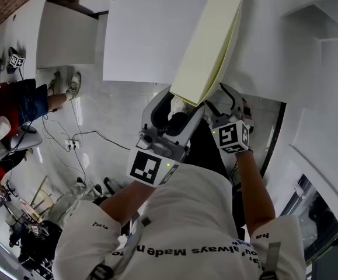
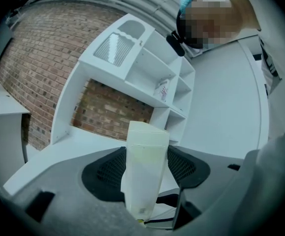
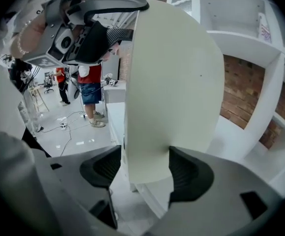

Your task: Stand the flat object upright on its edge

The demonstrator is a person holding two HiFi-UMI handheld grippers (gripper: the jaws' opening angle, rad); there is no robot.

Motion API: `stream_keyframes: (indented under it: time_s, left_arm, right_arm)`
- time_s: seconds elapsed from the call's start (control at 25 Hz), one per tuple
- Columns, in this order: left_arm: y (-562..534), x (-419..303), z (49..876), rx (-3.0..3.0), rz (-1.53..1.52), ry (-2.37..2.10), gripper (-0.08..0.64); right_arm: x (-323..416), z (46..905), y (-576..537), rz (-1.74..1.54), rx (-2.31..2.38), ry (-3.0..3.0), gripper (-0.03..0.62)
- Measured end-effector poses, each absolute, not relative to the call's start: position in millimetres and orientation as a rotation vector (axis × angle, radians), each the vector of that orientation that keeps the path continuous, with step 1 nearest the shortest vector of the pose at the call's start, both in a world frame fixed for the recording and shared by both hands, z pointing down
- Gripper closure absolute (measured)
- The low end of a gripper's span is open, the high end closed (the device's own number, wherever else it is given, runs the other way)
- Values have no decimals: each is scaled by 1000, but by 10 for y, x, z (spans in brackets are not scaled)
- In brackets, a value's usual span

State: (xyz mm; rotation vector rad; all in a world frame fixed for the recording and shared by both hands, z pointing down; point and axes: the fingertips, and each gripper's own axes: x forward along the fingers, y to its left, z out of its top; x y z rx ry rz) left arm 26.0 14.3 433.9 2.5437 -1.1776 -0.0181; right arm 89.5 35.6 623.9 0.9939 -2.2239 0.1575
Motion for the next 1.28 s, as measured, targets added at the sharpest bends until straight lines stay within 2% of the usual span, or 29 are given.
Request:
stream_keyframes:
  time_s: [0.52,0.88,1.28]
  left_arm:
    - [406,665,4252,2675,-5,-931,291]
    - [300,828,4375,2864,72,-660,279]
    - [95,705,4392,2826,76,-753,281]
  right_arm:
    - [1066,6117,338,378,1120,-2331,305]
    - [1085,6117,259,355,1090,-2357,305]
    - [914,6119,22,285,1011,-2366,305]
